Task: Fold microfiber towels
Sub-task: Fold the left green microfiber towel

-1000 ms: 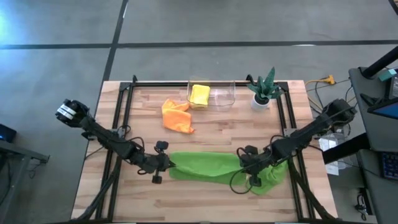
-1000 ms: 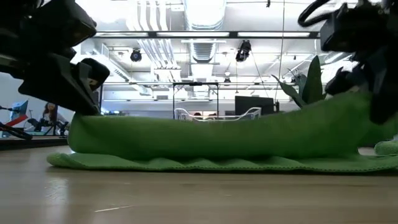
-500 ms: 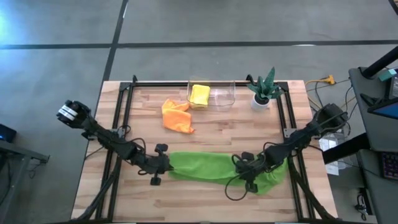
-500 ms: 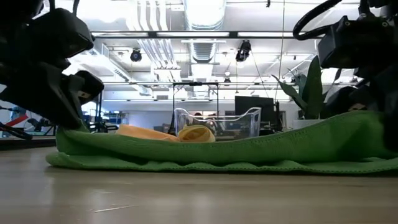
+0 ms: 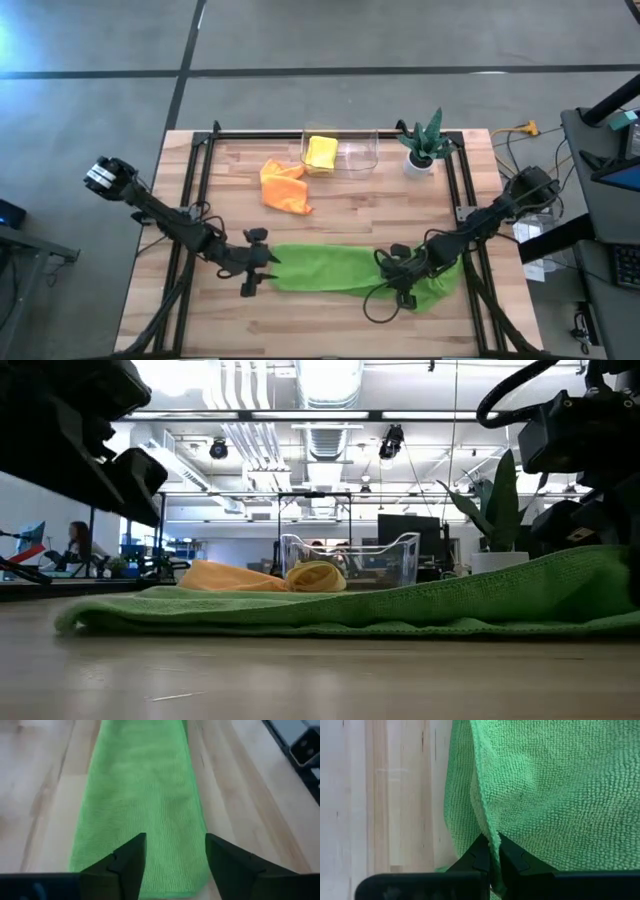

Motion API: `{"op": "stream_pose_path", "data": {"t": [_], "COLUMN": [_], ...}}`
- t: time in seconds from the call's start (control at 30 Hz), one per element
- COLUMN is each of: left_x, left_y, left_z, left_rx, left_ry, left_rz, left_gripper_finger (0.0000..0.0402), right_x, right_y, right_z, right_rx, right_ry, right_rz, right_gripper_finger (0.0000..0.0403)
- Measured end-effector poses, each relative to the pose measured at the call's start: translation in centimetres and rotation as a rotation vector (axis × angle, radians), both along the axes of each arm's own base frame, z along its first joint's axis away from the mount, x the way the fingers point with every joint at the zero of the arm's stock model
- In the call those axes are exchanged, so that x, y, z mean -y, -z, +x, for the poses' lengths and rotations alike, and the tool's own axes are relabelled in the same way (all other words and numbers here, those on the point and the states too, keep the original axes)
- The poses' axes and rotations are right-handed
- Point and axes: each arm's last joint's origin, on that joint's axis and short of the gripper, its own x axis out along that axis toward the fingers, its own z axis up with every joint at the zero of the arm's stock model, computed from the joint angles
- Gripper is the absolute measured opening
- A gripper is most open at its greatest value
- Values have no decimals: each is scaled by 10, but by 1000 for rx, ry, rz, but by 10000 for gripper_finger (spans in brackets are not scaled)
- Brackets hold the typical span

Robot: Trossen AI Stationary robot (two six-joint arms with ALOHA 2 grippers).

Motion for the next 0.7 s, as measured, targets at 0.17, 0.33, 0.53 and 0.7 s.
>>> {"op": "stream_pose_path", "data": {"t": [0.17, 0.33, 0.53, 0.7], "left_x": [-6, -15, -28, -34], "left_y": [2, 16, 37, 56], "left_z": [3, 12, 23, 32], "left_rx": [16, -53, -144, -202], "left_ry": [-80, -114, -152, -147], "left_rz": [47, 66, 72, 49], "left_gripper_finger": [197, 198, 198, 198], "right_x": [0, 0, 0, 1], "right_y": [0, 0, 0, 1], "right_z": [0, 0, 0, -1], "right_rx": [0, -2, -6, -15], "right_ry": [1, 2, 14, 13], "right_rz": [0, -3, 0, -3], "right_gripper_finger": [8, 8, 8, 8]}}
